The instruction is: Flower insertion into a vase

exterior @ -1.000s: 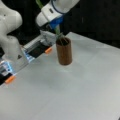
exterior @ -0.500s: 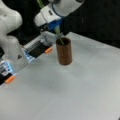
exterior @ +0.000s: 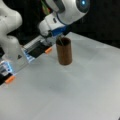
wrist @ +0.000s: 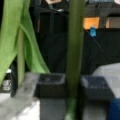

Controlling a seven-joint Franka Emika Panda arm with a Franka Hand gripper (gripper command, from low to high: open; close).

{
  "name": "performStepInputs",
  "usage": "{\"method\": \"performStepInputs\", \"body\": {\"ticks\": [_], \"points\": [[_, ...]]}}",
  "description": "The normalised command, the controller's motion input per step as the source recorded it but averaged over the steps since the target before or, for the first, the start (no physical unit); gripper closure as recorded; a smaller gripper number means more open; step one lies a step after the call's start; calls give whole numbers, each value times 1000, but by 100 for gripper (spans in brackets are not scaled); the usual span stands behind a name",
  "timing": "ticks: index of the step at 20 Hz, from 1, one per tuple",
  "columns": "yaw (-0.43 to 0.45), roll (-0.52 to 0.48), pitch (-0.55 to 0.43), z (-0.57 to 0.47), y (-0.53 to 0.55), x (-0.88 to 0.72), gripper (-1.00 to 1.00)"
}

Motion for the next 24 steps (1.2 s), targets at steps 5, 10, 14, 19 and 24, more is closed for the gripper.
{"method": "performStepInputs", "body": {"ticks": [5, 10, 14, 19, 24], "points": [[76, -80, -70, -134, 122, 147, 100], [104, -50, -123, -190, 31, 44, 100], [88, -34, -128, -282, -49, 47, 100], [103, -17, -100, -223, -99, 97, -100], [117, 4, -85, -174, -161, 121, -100]]}}
